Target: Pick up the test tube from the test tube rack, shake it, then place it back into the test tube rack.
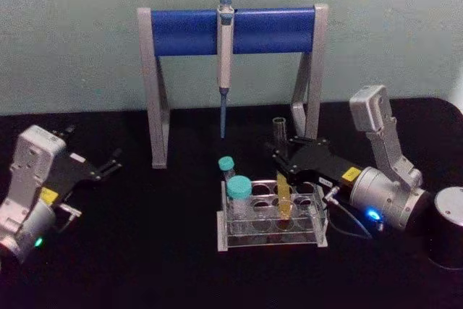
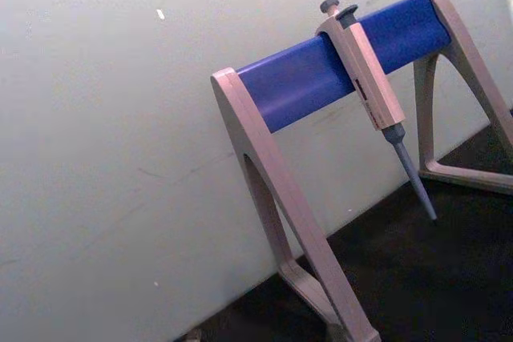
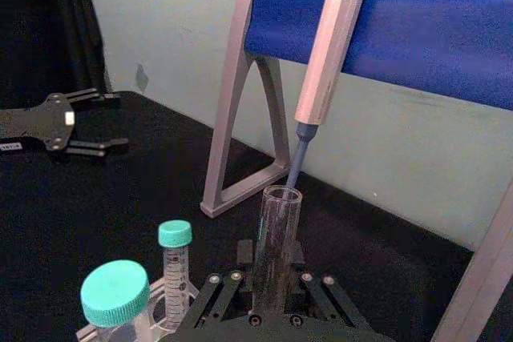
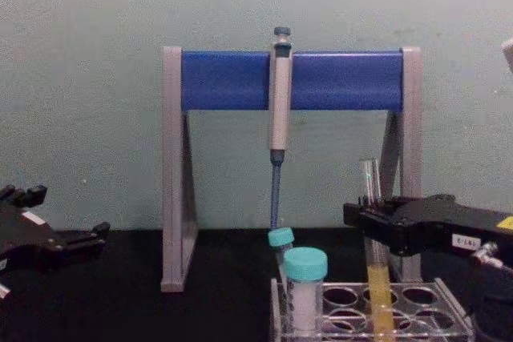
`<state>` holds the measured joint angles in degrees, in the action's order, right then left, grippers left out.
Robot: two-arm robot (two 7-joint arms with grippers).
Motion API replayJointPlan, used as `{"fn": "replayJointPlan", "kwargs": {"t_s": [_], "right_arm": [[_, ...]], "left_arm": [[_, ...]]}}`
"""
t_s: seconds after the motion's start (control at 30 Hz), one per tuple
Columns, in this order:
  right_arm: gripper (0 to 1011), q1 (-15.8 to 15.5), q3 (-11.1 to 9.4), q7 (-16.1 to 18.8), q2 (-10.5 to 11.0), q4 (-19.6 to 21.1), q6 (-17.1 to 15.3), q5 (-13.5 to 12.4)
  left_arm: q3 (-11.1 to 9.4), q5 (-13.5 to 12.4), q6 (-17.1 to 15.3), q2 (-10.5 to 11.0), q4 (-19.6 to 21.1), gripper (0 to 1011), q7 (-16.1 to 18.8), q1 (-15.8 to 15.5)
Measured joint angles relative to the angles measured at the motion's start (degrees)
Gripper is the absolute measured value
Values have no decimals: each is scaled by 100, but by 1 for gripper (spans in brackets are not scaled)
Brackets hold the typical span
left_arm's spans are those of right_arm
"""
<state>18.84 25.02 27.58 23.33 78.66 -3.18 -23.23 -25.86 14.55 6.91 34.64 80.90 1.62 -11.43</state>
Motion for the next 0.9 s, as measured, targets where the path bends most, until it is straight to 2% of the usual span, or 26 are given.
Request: {"fn": "replayJointPlan", "kwargs": {"t_s": [0.9], "right_arm": [[238, 0, 0, 0, 0, -2, -1, 2]], "left_arm": [[0, 0, 0, 0, 0, 1001, 0, 0]]}}
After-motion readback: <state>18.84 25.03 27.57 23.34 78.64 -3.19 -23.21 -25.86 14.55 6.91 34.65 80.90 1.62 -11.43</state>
